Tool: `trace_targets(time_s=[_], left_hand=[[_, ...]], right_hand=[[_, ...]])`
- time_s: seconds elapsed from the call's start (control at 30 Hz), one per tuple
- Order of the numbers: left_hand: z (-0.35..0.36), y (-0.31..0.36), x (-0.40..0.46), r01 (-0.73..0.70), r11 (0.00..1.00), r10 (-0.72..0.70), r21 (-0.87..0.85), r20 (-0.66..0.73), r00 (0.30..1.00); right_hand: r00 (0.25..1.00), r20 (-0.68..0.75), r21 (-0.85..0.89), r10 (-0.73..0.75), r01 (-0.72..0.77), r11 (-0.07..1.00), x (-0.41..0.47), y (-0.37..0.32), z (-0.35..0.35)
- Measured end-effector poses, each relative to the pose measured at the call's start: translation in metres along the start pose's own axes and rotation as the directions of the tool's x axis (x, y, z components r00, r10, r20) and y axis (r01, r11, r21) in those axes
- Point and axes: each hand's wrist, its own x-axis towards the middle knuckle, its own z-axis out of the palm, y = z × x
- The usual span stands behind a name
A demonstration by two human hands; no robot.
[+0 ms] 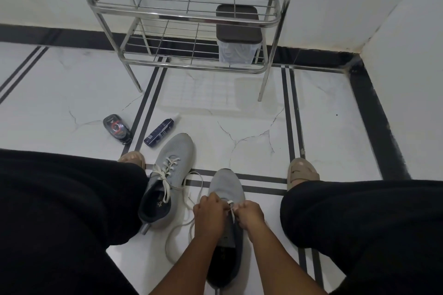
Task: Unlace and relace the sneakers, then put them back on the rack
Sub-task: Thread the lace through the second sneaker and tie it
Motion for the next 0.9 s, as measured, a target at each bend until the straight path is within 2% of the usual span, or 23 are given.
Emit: trace_targets(time_s=[0.07, 0.13, 0.2, 0.23, 0.3, 0.33, 0.37, 0.43, 0.5, 0.57, 0.6, 0.73, 0.83, 0.9], left_hand=[[0.001, -0.002, -0.005, 0.032, 0.998, -0.035, -0.058, -0.056, 0.998], [0.0, -0.006, -0.011, 0.122, 0.985, -0.136, -0.121, -0.113, 0.984], [-0.003, -0.009, -0.016, 0.231, 0.956, -0.255, -0.179, -0.125, 0.959], [-0.003, -0.01, -0.018, 0.272, 0.937, -0.303, -0.219, -0.124, 0.945], [-0.005, -0.011, -0.02, 0.335, 0.893, -0.372, -0.3, -0.077, 0.925], [-0.004, -0.012, -0.02, 0.352, 0.881, -0.383, -0.315, -0.041, 0.923], [-0.003, -0.014, -0.02, 0.358, 0.882, -0.378, -0.305, -0.007, 0.926], [-0.003, -0.016, -0.019, 0.341, 0.906, -0.347, -0.249, 0.021, 0.938], [-0.004, -0.016, -0.019, 0.324, 0.918, -0.329, -0.23, 0.015, 0.944], [-0.006, -0.016, -0.02, 0.319, 0.913, -0.327, -0.254, 0.013, 0.945], [-0.007, -0.015, -0.022, 0.321, 0.908, -0.328, -0.269, 0.021, 0.944], [-0.005, -0.019, -0.029, 0.327, 0.896, -0.325, -0.299, 0.058, 0.944], [-0.002, -0.022, -0.029, 0.325, 0.895, -0.319, -0.305, 0.071, 0.945], [-0.001, -0.023, -0.027, 0.328, 0.894, -0.324, -0.304, 0.066, 0.944]], right_hand=[[0.999, -0.038, -0.033, 0.028, -0.03, 0.999, -0.002, -0.005, 0.0], [0.996, -0.059, -0.019, 0.072, -0.073, 0.997, -0.002, -0.008, 0.0], [0.986, -0.095, 0.128, 0.139, -0.126, 0.984, -0.006, -0.01, -0.005], [0.98, -0.106, 0.257, 0.168, -0.136, 0.957, -0.005, -0.01, -0.009], [0.984, -0.077, 0.525, 0.161, -0.097, 0.845, -0.005, -0.016, -0.023], [0.989, -0.058, 0.599, 0.134, -0.073, 0.797, -0.006, -0.023, -0.032], [0.994, -0.044, 0.605, 0.102, -0.055, 0.794, -0.007, -0.03, -0.04], [0.998, -0.027, 0.506, 0.048, -0.028, 0.862, -0.007, -0.043, -0.043], [0.998, -0.064, 0.199, -0.011, 0.024, 0.98, -0.007, -0.041, -0.034], [0.998, -0.066, -0.054, -0.015, 0.012, 0.998, -0.001, -0.024, -0.02], [0.999, -0.044, -0.088, -0.006, 0.002, 0.996, -0.002, -0.014, -0.014], [0.997, 0.022, -0.002, 0.069, -0.069, 0.998, 0.005, 0.002, 0.006], [0.997, 0.01, -0.035, 0.074, -0.074, 0.997, 0.015, 0.002, 0.012], [0.996, -0.05, -0.037, 0.072, -0.074, 0.997, 0.004, -0.008, 0.01]])
